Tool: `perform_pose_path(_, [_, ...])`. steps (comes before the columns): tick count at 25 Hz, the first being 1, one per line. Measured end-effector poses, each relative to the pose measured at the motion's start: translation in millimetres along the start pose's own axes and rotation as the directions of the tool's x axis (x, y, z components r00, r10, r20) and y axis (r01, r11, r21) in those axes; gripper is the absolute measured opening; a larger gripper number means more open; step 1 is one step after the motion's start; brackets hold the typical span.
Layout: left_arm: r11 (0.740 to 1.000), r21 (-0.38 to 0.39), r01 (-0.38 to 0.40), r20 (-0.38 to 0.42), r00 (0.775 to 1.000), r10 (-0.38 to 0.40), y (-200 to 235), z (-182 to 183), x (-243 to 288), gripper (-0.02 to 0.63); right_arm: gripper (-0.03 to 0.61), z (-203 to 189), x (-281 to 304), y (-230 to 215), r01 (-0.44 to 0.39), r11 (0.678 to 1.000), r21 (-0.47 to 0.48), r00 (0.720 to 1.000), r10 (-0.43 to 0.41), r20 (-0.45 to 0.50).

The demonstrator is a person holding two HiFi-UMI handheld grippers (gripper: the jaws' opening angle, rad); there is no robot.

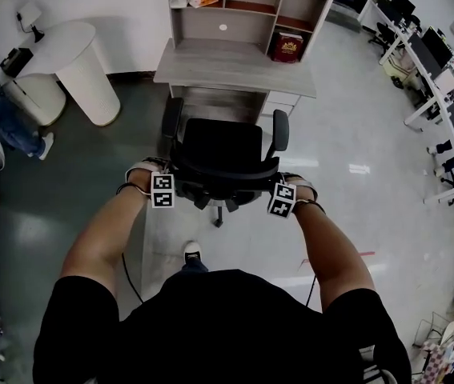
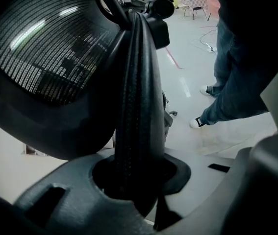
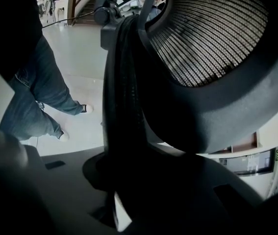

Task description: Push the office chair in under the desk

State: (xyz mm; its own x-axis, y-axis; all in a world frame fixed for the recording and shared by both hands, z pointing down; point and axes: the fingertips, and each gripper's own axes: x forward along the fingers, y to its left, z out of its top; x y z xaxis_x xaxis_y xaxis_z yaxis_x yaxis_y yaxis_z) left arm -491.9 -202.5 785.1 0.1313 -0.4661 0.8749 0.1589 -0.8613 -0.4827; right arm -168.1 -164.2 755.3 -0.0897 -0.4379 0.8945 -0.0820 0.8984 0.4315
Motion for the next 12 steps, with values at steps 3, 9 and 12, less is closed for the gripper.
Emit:
perform_pose_path(3, [1.000, 0.006, 0.002, -0.005, 1.000, -0.002, 12.9, -12.3, 8.3, 0.072, 0.106, 8.7, 9.8, -12.5, 0.001, 1.000, 0.003, 1.000, -0.001, 0.001])
perform_pose_path(9, [1.000, 0.003, -0.011, 0.010, 1.000, 0.011, 35.3, -27.2, 17.2, 0.072, 0.107, 21.7, 20.9, -36.0, 0.010, 1.000, 0.009, 1.000, -0.010, 0.002])
perform_pose_path(12, [1.000, 0.009, -0.015, 0.015, 1.000, 0.015, 46.8, -37.2, 24.5, 0.072, 0.107, 29.9, 27.9, -45.0, 0.009, 1.000, 0.020, 1.000, -0.009, -0.002])
